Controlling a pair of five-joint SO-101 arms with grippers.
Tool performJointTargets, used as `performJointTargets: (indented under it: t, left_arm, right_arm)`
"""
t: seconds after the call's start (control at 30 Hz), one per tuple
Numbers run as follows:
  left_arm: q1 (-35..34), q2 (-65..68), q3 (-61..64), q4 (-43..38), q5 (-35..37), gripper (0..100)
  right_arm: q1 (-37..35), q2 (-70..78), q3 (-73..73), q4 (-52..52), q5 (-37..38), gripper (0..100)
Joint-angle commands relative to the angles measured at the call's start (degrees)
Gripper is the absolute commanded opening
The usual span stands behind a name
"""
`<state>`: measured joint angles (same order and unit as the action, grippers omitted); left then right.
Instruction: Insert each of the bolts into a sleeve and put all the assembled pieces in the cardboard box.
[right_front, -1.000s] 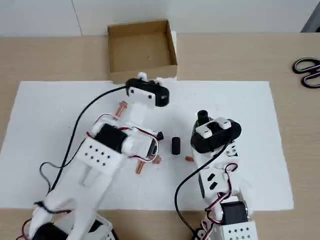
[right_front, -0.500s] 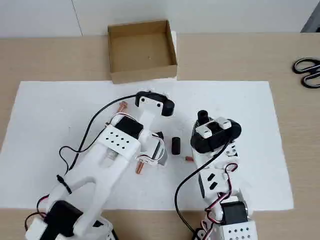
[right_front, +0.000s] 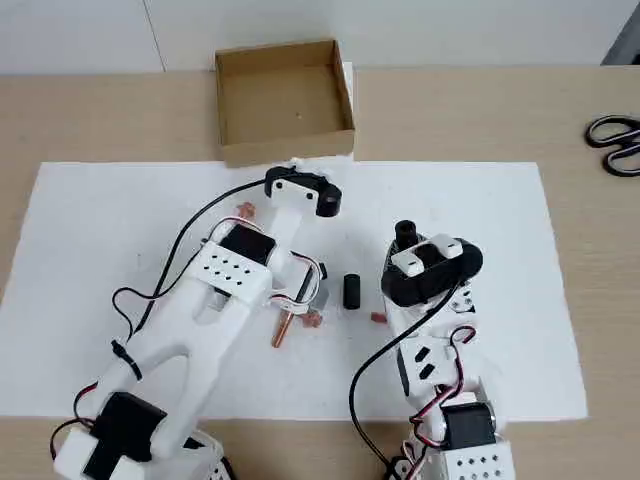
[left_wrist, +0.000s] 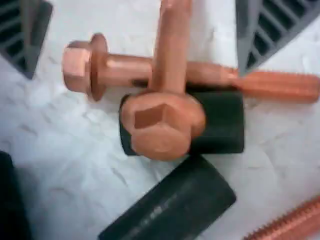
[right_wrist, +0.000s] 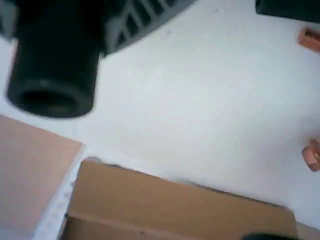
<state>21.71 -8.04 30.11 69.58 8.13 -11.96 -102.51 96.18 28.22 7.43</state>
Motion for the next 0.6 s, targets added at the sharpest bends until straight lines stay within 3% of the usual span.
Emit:
performJointTargets:
  t: [0.0, 0.23, 0.57]
  left_arm:
    - [-1.2, -0.3, -2.2, -0.9, -1.2, 25]
    - [-4.5, -0.2, -2.2, -0.9, -4.2, 25]
    - [-1.1, -0.1, -2.1, -1.3, -4.2, 25]
  right_arm:
    - [0.7, -0.6, 0.4, -1.5, -0.4, 0.6]
    - [0.7, -0.6, 0.4, -1.5, -0.4, 0.6]
    - [0.6, -0.6, 0.4, -1.5, -0.4, 0.6]
